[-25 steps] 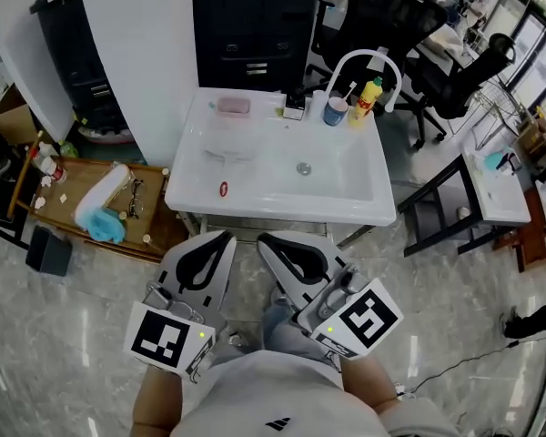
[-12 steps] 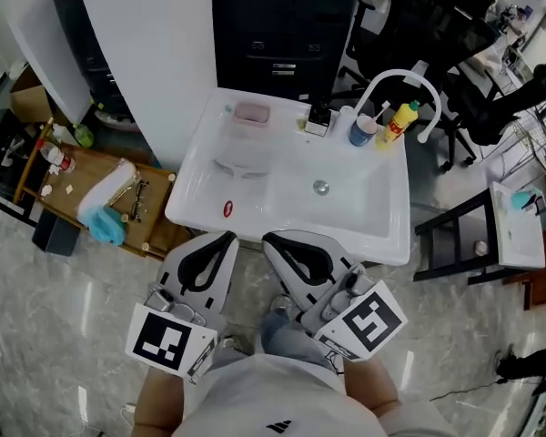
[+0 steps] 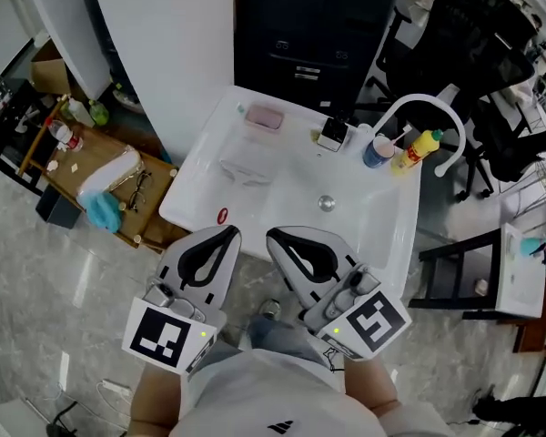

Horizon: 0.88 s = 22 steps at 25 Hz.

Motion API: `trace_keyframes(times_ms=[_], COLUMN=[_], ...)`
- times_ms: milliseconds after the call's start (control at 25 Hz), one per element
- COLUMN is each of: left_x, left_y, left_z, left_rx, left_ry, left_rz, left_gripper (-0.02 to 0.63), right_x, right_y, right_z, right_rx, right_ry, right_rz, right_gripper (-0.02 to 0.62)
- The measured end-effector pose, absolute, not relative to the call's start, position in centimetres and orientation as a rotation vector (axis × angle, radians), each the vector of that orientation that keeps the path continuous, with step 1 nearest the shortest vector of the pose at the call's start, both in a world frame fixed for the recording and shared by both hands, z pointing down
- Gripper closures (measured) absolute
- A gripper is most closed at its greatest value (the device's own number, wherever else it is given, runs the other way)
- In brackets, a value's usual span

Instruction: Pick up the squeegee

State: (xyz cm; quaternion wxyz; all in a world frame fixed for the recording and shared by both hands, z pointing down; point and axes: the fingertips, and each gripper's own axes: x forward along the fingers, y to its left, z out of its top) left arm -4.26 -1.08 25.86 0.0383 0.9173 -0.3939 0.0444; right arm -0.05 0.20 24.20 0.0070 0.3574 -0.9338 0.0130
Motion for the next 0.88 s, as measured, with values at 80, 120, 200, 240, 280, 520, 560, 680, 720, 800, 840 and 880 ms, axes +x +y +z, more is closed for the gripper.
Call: trace_keyframes(times_ms=[80,120,200,240,280,520,560,680,720,800,840,880], left_x=[-3.7,-3.5,-3.0,-2.8,-2.6,-2.2,-2.2,-2.3,-2.4,-2.5,-2.5,-2.5], left_y=[-1.4,-1.5,-1.6,-1.6,-1.6,-1.8,-2.0,-2.6,-2.8,-3.5,-3.8,-4.2], left_z=[25.7,25.6,25.3,25.2,25.1,25.5,25.5,25.6,25.7,26.1,26.3,26.4], left_rx=[2.807,2.806,2.803,2.801,2.799,2.779,2.779,2.775,2.772,2.77,2.769,2.77], left_ry=[-1.25,-1.271,-1.31,-1.327,-1.341,-1.376,-1.387,-1.384,-1.376,-1.361,-1.354,-1.345], left_rz=[0.128,0.123,0.118,0.121,0.127,0.157,0.152,0.133,0.127,0.121,0.124,0.129], left_gripper=[0.591,0.591,0.591,0.591,0.591,0.591,0.591,0.591,0.591,0.591,0.591,0.591], right_x=[0.6,1.0,1.6,1.9,2.1,2.5,2.5,2.6,2.6,2.6,2.6,2.7], right_y=[0.0,-0.1,-0.2,-0.3,-0.4,-0.8,-0.9,-1.4,-1.6,-1.9,-2.1,-2.4], right_z=[24.3,24.3,24.3,24.2,24.2,24.4,24.5,24.7,24.8,25.0,25.1,25.1], right_rx=[1.079,1.064,1.037,1.025,1.015,0.979,0.978,0.986,0.992,1.006,1.012,1.018], right_ry=[-2.933,-2.941,-2.961,-2.97,-2.977,-2.997,-2.997,-2.987,-2.98,-2.969,-2.966,-2.964], right_rz=[0.035,0.033,0.031,0.032,0.033,0.046,0.049,0.053,0.052,0.053,0.057,0.062], right_gripper=[0.584,0.584,0.584,0.584,0.584,0.584,0.584,0.584,0.584,0.584,0.584,0.584])
